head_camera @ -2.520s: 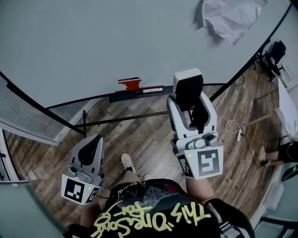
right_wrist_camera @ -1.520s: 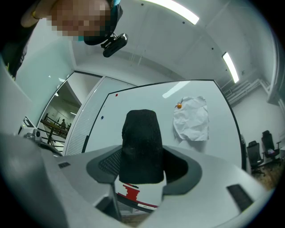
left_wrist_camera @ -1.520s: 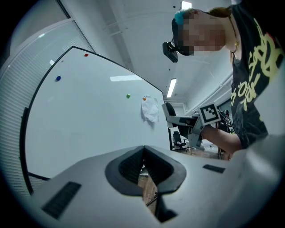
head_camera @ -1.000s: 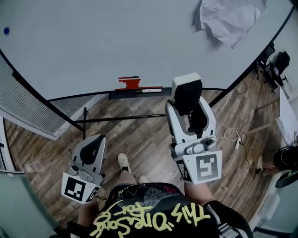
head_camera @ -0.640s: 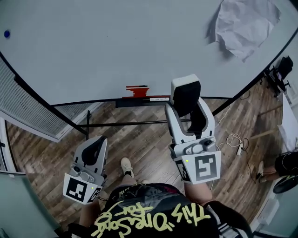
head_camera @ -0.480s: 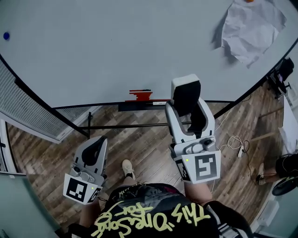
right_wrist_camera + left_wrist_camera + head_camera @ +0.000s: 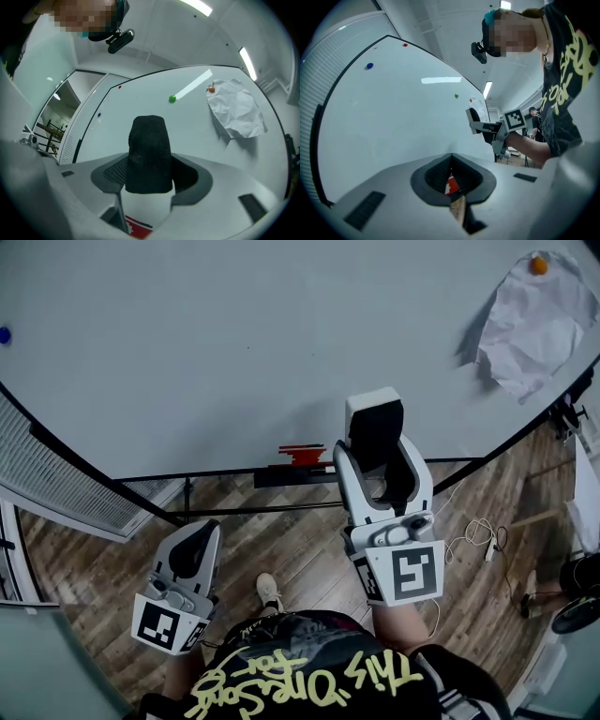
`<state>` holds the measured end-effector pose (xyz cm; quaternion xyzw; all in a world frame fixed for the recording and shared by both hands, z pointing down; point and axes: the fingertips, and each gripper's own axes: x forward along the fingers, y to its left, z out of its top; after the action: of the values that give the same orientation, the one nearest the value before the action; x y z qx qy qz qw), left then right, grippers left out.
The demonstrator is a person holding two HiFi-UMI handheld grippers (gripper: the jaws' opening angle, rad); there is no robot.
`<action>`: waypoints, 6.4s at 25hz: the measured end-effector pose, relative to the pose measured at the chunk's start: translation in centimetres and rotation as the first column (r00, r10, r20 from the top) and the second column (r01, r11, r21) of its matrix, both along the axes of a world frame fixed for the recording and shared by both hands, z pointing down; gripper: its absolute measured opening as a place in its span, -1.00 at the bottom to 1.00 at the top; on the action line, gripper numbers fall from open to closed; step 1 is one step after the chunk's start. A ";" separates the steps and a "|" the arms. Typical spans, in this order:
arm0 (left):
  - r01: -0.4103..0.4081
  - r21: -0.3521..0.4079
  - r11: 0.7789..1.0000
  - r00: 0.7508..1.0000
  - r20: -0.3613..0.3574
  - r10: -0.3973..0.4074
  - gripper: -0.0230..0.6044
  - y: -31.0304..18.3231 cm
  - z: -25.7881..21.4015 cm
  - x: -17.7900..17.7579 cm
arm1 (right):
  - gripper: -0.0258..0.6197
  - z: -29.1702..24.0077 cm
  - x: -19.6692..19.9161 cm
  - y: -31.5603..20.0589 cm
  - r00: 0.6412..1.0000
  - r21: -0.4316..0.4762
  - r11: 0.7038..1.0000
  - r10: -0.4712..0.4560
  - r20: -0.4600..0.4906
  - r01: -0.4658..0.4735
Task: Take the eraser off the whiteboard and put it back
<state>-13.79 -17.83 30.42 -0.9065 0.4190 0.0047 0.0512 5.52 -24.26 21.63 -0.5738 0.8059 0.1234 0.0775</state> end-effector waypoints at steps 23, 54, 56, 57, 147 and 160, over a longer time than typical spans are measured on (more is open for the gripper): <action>-0.004 -0.030 1.000 1.000 0.001 0.004 -0.90 -6.1 0.6 -6.4 | -0.11 1.2 -3.6 -7.4 0.996 -0.037 0.995 0.088 -0.003 -0.088; -0.013 -0.041 0.999 1.000 -0.008 0.012 -0.90 -8.8 1.4 -7.5 | -0.11 2.4 -3.5 -10.2 0.985 -0.043 0.984 0.170 -0.019 -0.171; -0.011 -0.039 0.999 1.000 -0.006 0.011 -0.90 -8.7 1.4 -7.5 | -0.11 2.4 -3.5 -10.2 0.985 -0.041 0.984 0.174 -0.016 -0.175; -0.009 -0.039 0.999 1.000 -0.004 0.009 -0.90 -8.6 1.4 -7.5 | -0.11 2.5 -3.5 -10.2 0.984 -0.041 0.983 0.177 -0.016 -0.178; 0.058 0.111 0.992 0.998 0.009 -0.059 -0.90 13.2 -1.9 6.9 | -0.90 6.7 6.3 15.8 0.996 -0.113 0.990 -0.091 -0.006 0.090; 0.061 0.112 0.992 0.998 0.010 -0.062 -0.90 13.5 -1.9 7.0 | -0.90 6.6 6.1 16.2 0.995 -0.107 0.989 -0.101 -0.005 0.100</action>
<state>-6.75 -4.33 28.54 -0.8890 0.4454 0.0205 0.1047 11.65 -8.09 28.20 -0.5353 0.8395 0.0790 0.0488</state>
